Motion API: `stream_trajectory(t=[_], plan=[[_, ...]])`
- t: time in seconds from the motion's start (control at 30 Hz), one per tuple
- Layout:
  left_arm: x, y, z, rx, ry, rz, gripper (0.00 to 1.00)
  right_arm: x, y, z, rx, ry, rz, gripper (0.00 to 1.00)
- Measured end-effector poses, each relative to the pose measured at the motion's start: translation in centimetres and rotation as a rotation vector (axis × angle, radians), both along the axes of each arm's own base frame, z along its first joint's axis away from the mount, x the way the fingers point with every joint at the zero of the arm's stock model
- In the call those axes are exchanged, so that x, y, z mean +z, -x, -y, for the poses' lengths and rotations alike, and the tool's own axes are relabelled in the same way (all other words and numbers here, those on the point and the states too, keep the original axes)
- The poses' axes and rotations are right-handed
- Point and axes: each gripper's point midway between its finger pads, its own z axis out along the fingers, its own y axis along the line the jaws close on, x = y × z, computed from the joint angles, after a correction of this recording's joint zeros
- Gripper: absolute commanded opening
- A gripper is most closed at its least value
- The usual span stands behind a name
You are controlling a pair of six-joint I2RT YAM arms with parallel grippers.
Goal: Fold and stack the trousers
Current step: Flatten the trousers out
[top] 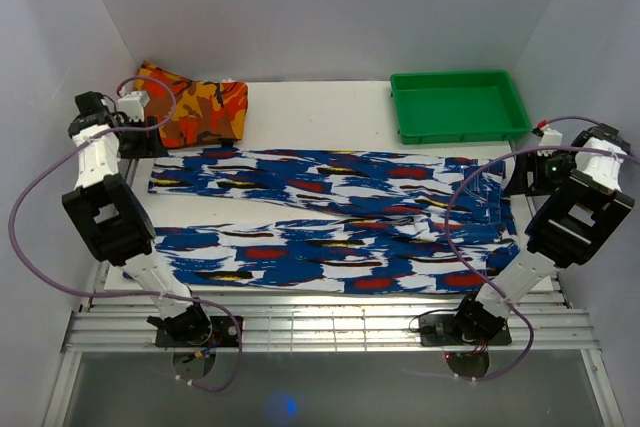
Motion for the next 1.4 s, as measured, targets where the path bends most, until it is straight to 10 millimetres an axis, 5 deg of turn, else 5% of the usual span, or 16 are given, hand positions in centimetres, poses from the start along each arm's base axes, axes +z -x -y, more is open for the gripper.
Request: stream_trajectory(t=[0.23, 0.33, 0.4, 0.47, 0.6, 0.7, 0.87, 1.0, 1.07, 1.1, 1.2, 1.3, 1.4], plan=[[-10.3, -3.8, 2.3, 0.023, 0.117, -0.184, 0.67, -1.9, -5.4, -2.7, 0.000, -0.003, 0.062, 0.69], [-12.7, -4.4, 3.6, 0.019, 0.087, -0.227, 0.65, -2.8, -6.8, -3.9, 0.002, -0.006, 0.069, 0.64], [-13.2, -4.9, 4.3, 0.016, 0.041, -0.234, 0.63, -3.4, -7.5, -4.5, 0.005, -0.007, 0.070, 0.59], [-13.5, -5.5, 4.8, 0.012, 0.003, -0.222, 0.55, -3.8, -8.1, -5.1, 0.015, -0.004, 0.070, 0.40], [-13.9, -5.9, 4.1, 0.044, -0.055, -0.211, 0.22, -4.0, -8.6, -5.5, 0.012, -0.004, 0.072, 0.08], [-14.1, -5.6, 3.5, 0.064, -0.077, -0.192, 0.00, -4.1, -8.6, -5.2, 0.002, 0.007, 0.071, 0.08], [-14.0, -4.0, 2.9, 0.066, -0.114, -0.164, 0.00, -2.6, -8.1, -4.4, -0.016, 0.051, 0.103, 0.08], [-14.0, -1.2, 1.5, 0.088, -0.121, -0.187, 0.00, 1.1, -7.6, -3.6, -0.037, 0.111, 0.195, 0.08], [-14.0, 0.0, 0.4, 0.107, -0.116, -0.202, 0.00, 2.8, -7.8, -3.3, -0.044, 0.139, 0.247, 0.14], [-14.0, 0.5, -0.2, 0.116, -0.111, -0.209, 0.00, 3.3, -8.0, -3.0, -0.048, 0.151, 0.269, 0.37], [-14.1, 1.5, -1.2, 0.126, -0.096, -0.224, 0.00, 3.3, -8.3, -2.9, -0.059, 0.147, 0.267, 0.67], [-14.1, 1.8, -1.4, 0.120, -0.088, -0.230, 0.00, 0.9, -8.7, -2.8, -0.064, 0.107, 0.210, 0.83], [-14.0, 2.0, -1.4, 0.112, -0.090, -0.236, 0.00, -2.4, -8.6, -3.4, -0.070, 0.043, 0.134, 0.83]])
